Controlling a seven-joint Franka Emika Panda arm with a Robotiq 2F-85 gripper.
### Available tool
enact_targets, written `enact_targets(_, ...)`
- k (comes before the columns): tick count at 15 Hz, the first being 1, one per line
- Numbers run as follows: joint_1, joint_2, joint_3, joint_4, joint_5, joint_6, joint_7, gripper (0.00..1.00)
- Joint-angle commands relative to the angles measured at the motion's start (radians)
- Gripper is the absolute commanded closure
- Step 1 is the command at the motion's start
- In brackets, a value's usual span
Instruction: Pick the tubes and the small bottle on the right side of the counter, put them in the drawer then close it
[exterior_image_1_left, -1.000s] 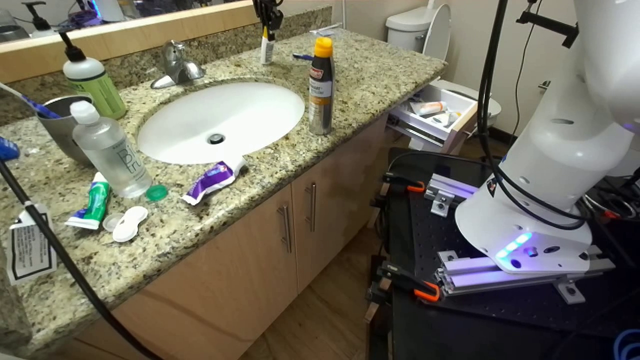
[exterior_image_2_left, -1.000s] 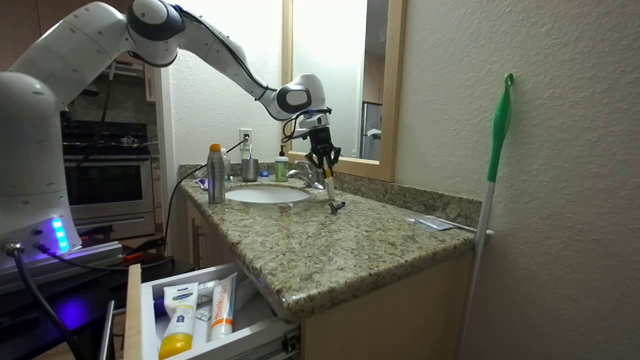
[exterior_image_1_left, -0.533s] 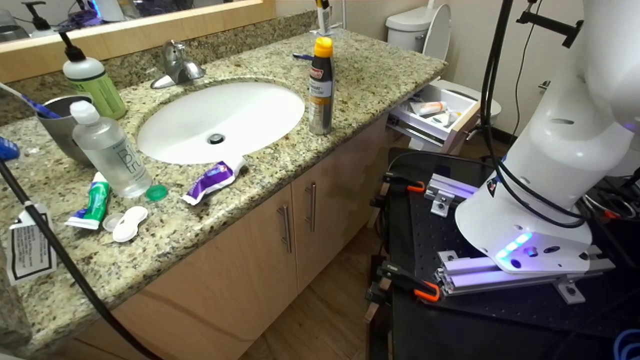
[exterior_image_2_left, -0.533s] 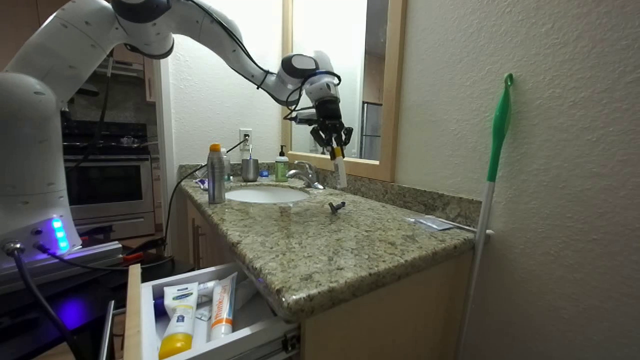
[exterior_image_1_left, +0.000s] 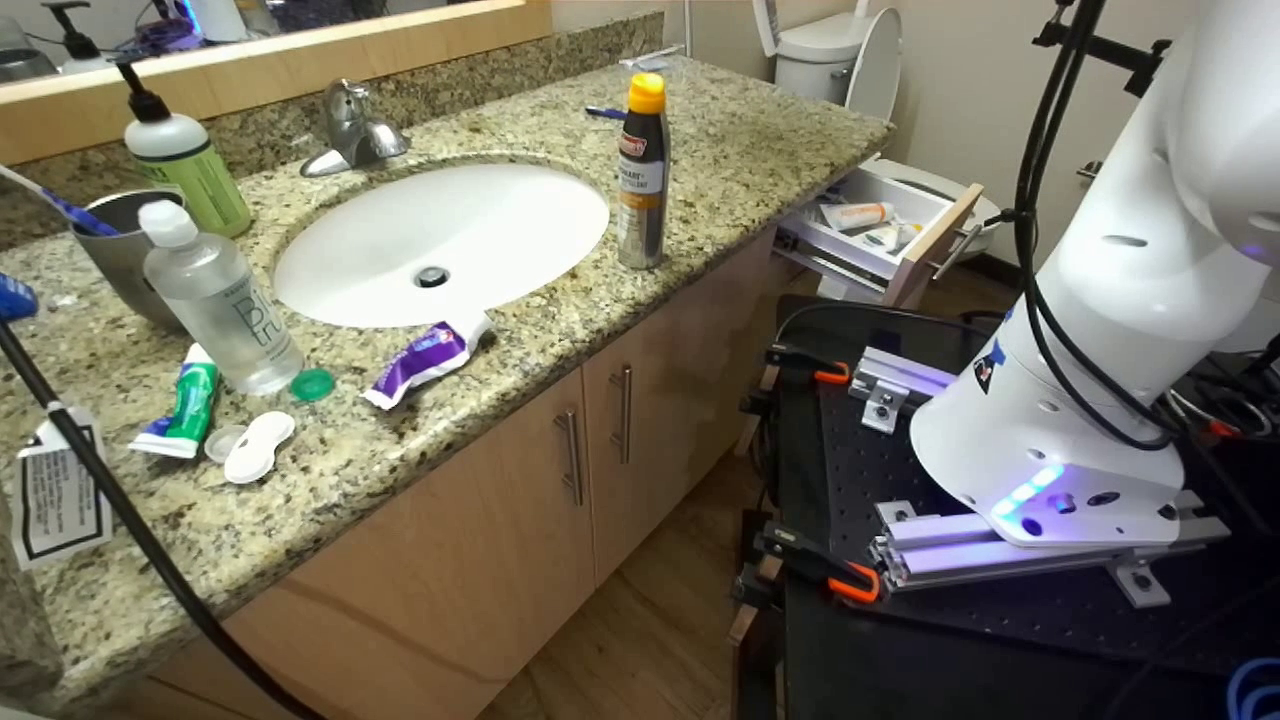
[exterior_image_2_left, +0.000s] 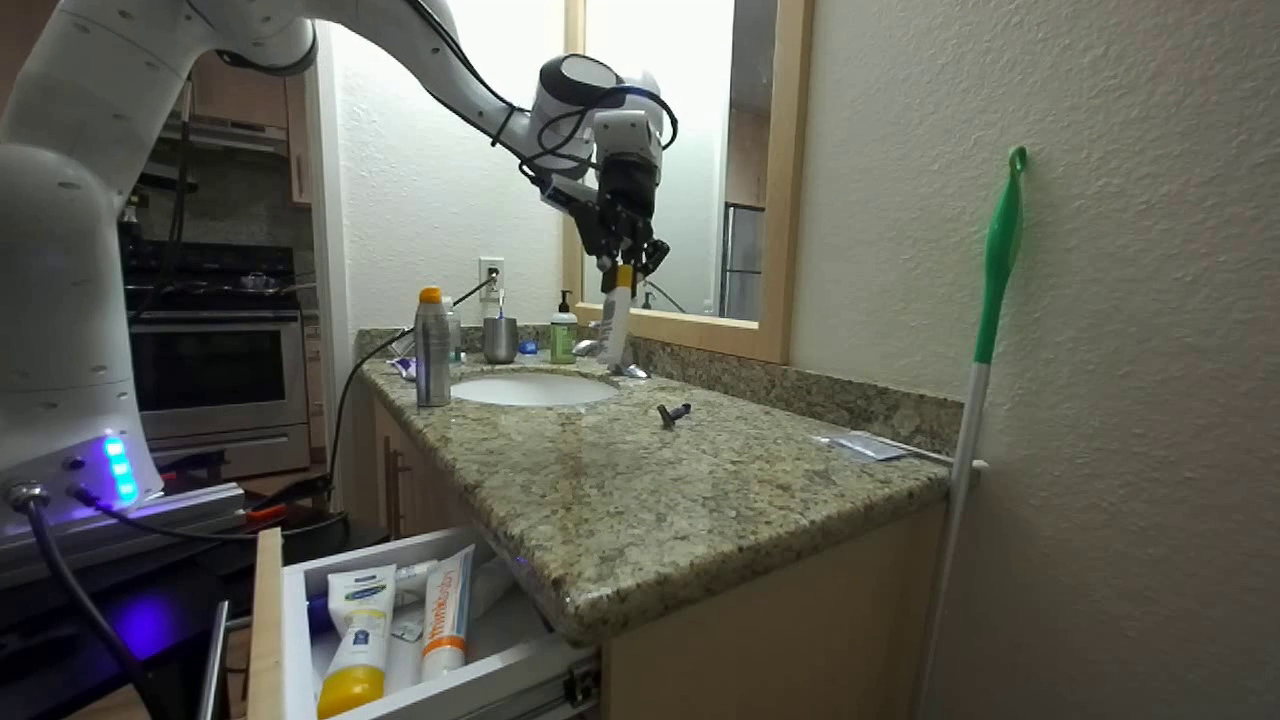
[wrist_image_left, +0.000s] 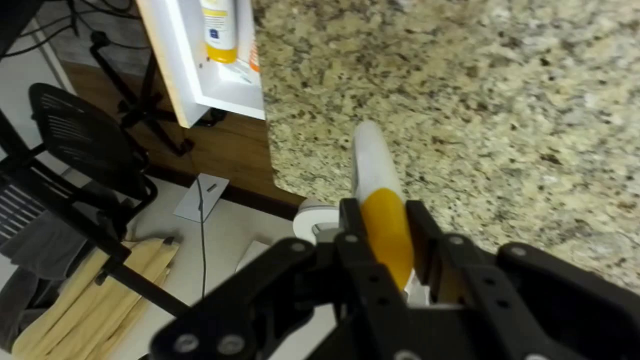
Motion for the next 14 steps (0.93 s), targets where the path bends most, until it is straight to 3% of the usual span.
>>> enact_targets(1,-0.043,-0.098,0.020,-0.100,0.017,-0.057,-0.176,0.93)
enact_targets(4,-0.082,-0.150,0.022,-0.126,0.116,-0.032,-0.281,0.93)
enact_targets(5,-0.060,-0.082,0.009,-0.081,0.066,-0.048,-0.220,0.74)
enact_targets(9,-0.075,-0.124,0.009,-0.093,0.104,-0.047,-0.260,0.74)
enact_targets(10,-0.075,-0.125,0.012,-0.094,0.105,-0.047,-0.260,0.93)
enact_targets(14,-0.078,-0.138,-0.027,-0.232,-0.114,0.072,-0.271,0.93)
